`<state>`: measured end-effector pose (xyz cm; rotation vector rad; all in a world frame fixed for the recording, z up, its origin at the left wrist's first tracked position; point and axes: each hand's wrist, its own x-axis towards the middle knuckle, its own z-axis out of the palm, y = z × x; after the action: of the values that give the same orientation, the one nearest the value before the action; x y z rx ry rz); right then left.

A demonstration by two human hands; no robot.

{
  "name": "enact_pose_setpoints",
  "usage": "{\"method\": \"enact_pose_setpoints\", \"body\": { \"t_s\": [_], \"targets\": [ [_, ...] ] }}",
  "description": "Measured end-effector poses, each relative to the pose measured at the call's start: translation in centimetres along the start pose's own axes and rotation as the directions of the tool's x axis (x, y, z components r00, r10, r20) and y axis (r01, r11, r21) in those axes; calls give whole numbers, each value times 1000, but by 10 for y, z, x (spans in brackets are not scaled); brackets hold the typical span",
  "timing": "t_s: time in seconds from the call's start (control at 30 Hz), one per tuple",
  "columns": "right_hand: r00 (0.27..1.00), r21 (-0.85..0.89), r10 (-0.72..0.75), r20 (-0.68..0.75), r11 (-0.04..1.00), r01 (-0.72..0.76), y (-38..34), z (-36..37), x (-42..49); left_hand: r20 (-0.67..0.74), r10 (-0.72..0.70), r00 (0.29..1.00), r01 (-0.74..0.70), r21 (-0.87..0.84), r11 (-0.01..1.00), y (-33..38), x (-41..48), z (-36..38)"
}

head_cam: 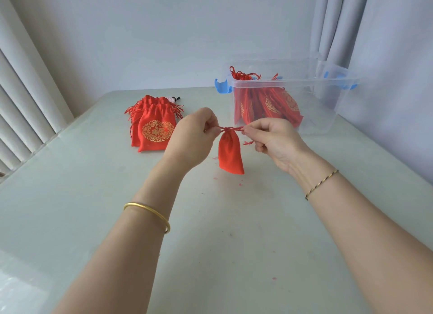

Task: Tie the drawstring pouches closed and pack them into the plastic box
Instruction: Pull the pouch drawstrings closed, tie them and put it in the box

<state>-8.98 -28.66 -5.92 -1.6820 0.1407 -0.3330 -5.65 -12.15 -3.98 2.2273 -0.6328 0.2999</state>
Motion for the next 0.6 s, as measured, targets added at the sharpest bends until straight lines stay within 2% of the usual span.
{"method": "enact_pose_setpoints", "body": {
  "t_s": [0.13,0.23,0.37,0.43,0.5,0.6],
  "targets": [
    [994,-157,-79,-71,985,67,3,-4,0,20,-5,1000,5,16,1000,-2,-1,1],
    [997,-275,-76,-17,959,68,0,-3,-4,55,-51,997,53,-30,998,-4,-3,1],
    [996,-281,-49,77,957,69,-18,-3,-10,20,-73,997,75,-115,991,-3,-1,-2],
    [992,-385,-48,119,919,91,-25,5,-14,9,-64,998,65,-187,980,3,-2,-2],
    [990,-538,-97,98,832,135,-27,10,-16,20,-41,999,45,-254,966,10,-1,0],
    [988,-582,-149,46,800,148,-34,3,-13,47,6,999,9,-298,955,24,5,-1]
  ]
}}
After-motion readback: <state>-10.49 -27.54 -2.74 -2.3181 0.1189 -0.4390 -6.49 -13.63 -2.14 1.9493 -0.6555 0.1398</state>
